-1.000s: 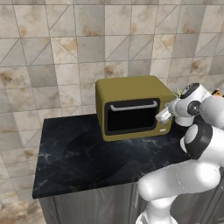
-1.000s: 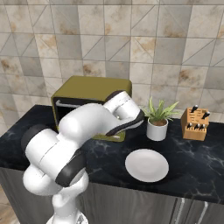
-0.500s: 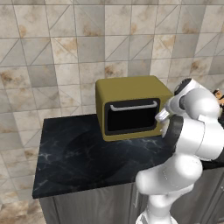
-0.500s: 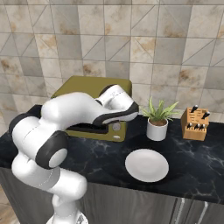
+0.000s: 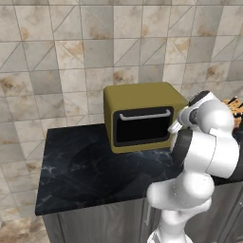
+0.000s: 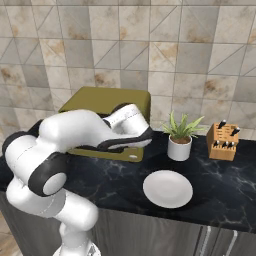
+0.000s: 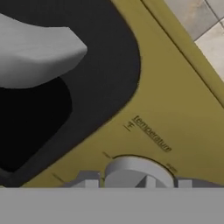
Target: Pull the toaster oven rack outwards. Pick up the baguette from the plate and place it on the toaster oven rack. Close the toaster oven door fully and set the temperature to the lowest setting.
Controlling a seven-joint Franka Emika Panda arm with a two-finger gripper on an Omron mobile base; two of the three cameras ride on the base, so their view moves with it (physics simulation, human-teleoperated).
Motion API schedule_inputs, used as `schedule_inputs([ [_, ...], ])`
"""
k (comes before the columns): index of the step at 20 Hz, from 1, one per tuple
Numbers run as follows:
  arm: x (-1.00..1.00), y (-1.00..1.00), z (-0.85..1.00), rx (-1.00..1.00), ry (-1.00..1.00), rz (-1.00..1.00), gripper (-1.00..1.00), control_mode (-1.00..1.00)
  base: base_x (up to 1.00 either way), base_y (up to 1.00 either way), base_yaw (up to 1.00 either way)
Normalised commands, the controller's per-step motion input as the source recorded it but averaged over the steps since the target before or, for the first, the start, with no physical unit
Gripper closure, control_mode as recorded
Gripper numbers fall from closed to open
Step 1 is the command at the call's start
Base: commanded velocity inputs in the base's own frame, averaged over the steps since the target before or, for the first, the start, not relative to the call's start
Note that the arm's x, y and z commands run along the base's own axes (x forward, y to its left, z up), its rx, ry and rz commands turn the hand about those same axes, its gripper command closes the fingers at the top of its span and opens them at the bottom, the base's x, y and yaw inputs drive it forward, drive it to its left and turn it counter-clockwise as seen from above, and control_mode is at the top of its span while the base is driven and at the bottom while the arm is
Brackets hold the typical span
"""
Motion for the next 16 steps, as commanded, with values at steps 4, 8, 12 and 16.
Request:
schedule_inputs([
  [4,0.00,-0.09,0.00,-0.54,-0.26,0.63,1.00,-1.00,0.00,0.00,0.00],
  [8,0.00,-0.10,0.00,-0.53,-0.23,0.69,1.00,-1.00,0.00,0.00,0.00],
  [12,0.00,-0.08,-0.01,-0.53,-0.18,0.71,1.00,-1.00,0.00,0.00,0.00],
  [16,0.00,-0.02,-0.05,-0.55,-0.12,0.70,1.00,-1.00,0.00,0.00,0.00],
])
